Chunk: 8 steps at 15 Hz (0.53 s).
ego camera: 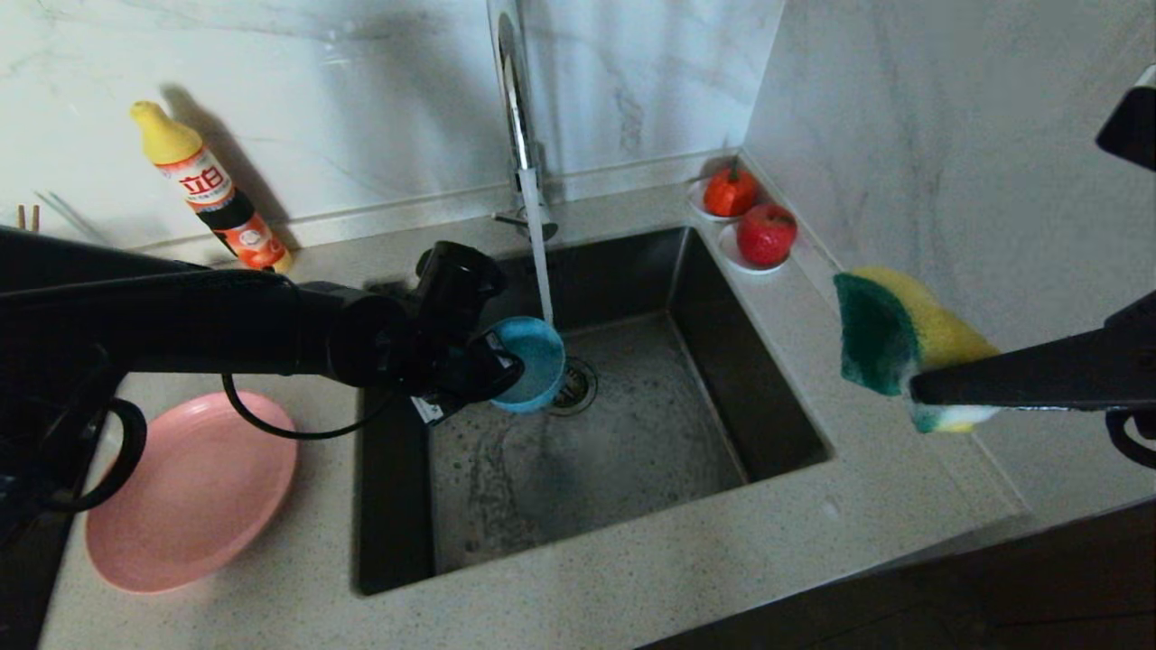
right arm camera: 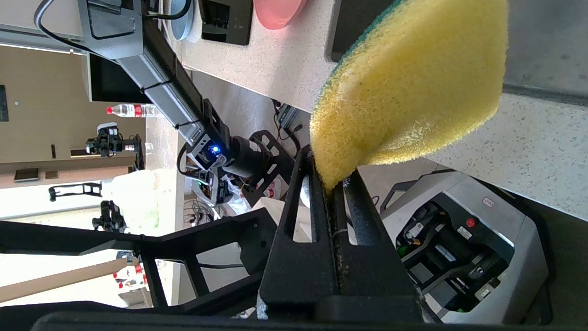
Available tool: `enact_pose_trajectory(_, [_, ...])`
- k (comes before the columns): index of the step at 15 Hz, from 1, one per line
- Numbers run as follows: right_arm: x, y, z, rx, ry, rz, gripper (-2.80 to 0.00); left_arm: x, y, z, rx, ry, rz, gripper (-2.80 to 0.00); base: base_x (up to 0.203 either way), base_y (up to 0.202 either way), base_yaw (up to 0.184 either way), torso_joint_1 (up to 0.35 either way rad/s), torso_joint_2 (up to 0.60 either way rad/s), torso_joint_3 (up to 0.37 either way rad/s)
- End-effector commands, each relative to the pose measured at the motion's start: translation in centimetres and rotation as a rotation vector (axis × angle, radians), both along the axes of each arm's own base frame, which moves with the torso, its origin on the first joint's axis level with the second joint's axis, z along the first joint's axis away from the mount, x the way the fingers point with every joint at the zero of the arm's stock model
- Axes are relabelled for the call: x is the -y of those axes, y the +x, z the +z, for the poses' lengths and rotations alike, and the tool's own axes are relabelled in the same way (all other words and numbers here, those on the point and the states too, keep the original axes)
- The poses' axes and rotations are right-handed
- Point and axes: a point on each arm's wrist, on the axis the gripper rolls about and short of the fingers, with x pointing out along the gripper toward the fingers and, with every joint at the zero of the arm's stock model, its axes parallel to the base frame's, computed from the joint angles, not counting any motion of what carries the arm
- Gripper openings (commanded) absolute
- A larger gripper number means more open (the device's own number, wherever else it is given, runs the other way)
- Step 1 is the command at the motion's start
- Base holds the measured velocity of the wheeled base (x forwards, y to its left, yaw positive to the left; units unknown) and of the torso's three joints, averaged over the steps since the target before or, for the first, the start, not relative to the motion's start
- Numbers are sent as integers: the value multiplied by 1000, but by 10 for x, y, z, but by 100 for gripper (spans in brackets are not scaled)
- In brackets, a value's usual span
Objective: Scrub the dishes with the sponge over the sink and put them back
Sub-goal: Rinse the bowl
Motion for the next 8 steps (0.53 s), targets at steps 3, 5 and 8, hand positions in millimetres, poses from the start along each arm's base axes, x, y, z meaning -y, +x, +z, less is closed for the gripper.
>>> enact_pose_trajectory(3, [0, 0, 0, -6, 0, 2, -280, 4, 8, -5, -1, -5, 8, -280, 0, 0, 0, 0, 0, 0])
enact_pose_trajectory(5, [0, 0, -1, -7, -1, -2, -280, 5, 9, -6, -1, -7, 8, -280, 0, 0, 0, 0, 0, 0])
enact_pose_trajectory(8, [1, 0, 0, -5, 1, -2, -280, 5, 10, -1, 12, -26, 20, -280, 0, 0, 0, 0, 0, 0])
